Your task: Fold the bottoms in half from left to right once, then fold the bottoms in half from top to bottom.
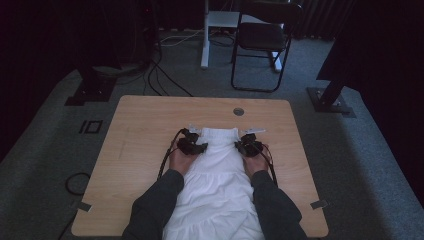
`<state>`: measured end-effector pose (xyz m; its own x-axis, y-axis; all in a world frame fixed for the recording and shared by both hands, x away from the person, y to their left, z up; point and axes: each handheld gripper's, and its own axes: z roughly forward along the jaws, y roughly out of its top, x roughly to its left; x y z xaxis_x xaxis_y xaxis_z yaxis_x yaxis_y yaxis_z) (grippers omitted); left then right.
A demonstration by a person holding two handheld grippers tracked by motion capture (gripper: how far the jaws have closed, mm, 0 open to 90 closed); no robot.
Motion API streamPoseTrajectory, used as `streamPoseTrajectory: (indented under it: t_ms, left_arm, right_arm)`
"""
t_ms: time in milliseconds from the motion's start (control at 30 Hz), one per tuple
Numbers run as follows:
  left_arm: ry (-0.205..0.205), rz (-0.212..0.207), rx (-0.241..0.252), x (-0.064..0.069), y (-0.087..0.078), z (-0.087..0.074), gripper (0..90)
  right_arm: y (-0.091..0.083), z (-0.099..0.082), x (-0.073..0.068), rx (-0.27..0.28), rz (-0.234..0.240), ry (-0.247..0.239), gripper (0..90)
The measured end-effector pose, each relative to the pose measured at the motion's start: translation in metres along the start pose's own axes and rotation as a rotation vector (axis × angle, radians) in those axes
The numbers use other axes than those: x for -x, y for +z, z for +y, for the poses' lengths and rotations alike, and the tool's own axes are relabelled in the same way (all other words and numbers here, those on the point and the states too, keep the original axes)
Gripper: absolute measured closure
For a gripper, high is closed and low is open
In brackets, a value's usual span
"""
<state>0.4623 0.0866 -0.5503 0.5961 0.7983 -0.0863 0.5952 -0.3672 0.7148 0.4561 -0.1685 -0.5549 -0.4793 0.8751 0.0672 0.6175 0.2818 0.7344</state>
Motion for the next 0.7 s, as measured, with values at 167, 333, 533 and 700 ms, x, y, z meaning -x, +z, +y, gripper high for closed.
streamPoseTrajectory:
  t_ms: [167, 333, 533, 700]
  left_arm:
    - [-0.012, -0.012, 0.001, -0.002, 0.000, 0.000, 69.4]
    - [-0.014, -0.015, 0.005, -0.002, 0.000, -0.001, 71.1]
    - [-0.014, -0.007, 0.006, -0.001, 0.000, -0.001, 71.1]
    - [-0.004, 0.009, 0.005, 0.002, 0.000, -0.001, 70.8]
  right_arm:
    - [0.000, 0.004, 0.004, -0.024, 0.063, 0.023, 68.0]
    - [-0.010, 0.007, 0.018, 0.038, 0.103, 0.099, 45.9]
    - [-0.006, 0.012, 0.022, 0.018, 0.095, 0.131, 21.2]
    - [0.008, 0.011, 0.011, -0.044, 0.046, 0.061, 14.2]
